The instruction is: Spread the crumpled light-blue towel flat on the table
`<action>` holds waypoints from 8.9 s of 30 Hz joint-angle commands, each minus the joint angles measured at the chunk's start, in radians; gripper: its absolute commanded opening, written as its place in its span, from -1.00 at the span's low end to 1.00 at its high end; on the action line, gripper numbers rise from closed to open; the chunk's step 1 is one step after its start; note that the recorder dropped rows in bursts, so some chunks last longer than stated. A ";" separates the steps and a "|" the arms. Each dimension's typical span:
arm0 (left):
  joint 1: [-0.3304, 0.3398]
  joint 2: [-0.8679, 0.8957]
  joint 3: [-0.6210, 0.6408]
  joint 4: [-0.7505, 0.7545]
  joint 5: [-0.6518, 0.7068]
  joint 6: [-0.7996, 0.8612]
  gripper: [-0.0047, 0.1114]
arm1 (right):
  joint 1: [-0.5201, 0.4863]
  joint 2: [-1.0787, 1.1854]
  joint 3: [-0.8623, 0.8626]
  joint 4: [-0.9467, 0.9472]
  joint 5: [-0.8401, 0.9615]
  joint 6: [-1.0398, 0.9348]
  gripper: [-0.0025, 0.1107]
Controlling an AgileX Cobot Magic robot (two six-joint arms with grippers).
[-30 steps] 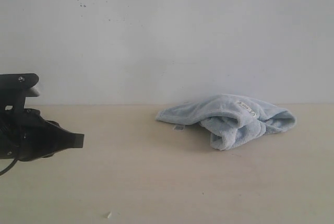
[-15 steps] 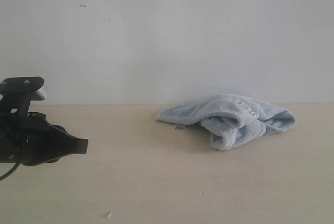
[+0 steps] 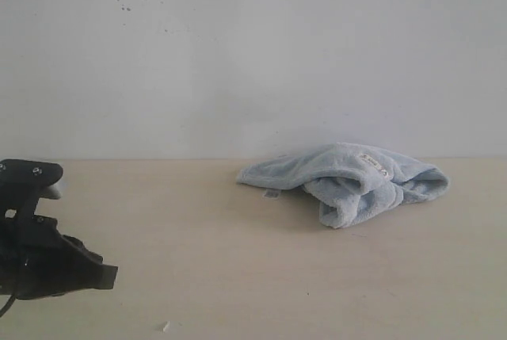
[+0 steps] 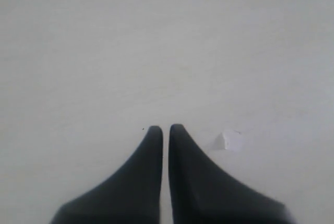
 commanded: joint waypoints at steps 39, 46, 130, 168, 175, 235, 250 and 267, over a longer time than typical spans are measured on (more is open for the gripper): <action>-0.081 1.311 -1.691 -0.526 0.172 0.354 -0.07 | 0.002 -0.005 0.000 -0.006 -0.012 -0.002 -0.96; -0.089 1.344 -1.691 -0.554 0.138 0.409 -0.07 | 0.002 -0.005 0.000 -0.006 -0.012 -0.002 -0.96; 0.099 0.036 0.025 0.627 0.252 -0.608 -0.85 | 0.002 -0.005 0.000 0.000 -0.043 -0.002 -0.96; -0.015 0.145 0.025 0.164 0.161 -0.183 0.02 | 0.002 -0.005 0.000 0.000 -0.043 -0.002 -0.96; -0.015 0.195 -0.014 0.164 0.128 -0.183 0.02 | 0.002 -0.005 0.000 0.000 -0.043 -0.002 -0.96; -0.013 0.101 -0.067 0.171 0.151 -0.175 -0.85 | 0.002 -0.005 0.000 0.000 -0.043 -0.002 -0.96; -0.013 -0.528 -0.124 0.067 0.363 -0.263 -0.85 | 0.002 -0.005 0.000 0.000 -0.043 -0.002 -0.96; -0.013 -0.723 -0.263 0.104 0.539 -0.414 -0.85 | 0.002 -0.005 0.000 0.027 -0.090 0.157 -0.96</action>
